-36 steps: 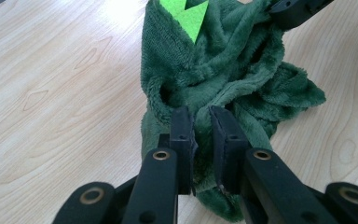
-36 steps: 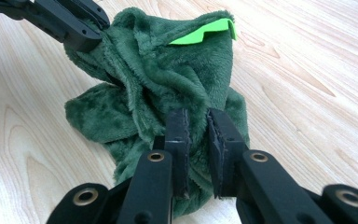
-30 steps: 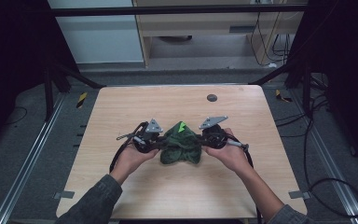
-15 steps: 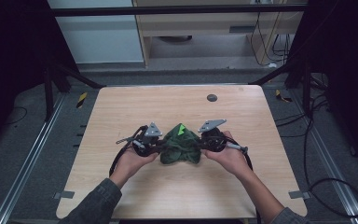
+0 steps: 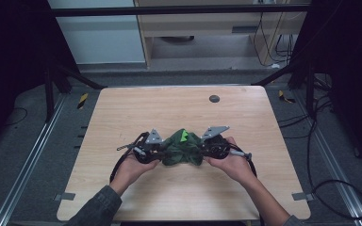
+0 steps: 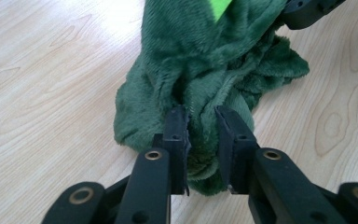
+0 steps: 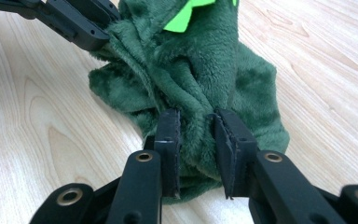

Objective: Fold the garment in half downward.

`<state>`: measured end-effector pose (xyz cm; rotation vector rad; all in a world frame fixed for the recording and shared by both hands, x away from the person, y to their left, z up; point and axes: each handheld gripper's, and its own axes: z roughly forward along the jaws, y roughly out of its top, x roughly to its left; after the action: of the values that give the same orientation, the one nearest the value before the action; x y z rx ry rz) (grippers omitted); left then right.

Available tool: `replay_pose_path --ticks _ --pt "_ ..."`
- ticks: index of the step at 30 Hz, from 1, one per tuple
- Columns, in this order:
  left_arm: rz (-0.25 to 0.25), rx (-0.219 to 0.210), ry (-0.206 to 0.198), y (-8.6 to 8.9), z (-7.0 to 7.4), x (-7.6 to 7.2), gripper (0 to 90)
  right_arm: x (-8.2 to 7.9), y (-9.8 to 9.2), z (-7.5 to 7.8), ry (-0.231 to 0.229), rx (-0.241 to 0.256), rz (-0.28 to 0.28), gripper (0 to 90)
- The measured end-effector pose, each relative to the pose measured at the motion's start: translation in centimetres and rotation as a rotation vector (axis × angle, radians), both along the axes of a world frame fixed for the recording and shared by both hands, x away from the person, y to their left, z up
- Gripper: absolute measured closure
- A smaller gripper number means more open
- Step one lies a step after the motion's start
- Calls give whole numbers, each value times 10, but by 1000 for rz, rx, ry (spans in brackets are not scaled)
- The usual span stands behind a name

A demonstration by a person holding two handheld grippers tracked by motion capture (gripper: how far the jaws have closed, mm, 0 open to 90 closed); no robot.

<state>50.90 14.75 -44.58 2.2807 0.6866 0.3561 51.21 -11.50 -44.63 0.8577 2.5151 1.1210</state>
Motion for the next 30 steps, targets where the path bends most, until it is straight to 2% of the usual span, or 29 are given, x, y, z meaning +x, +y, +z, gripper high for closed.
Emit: replay_pose_path --ticks 30 --pt "3 -6 -6 7 -10 -13 715 -17 -5 -9 9 11 6 670"
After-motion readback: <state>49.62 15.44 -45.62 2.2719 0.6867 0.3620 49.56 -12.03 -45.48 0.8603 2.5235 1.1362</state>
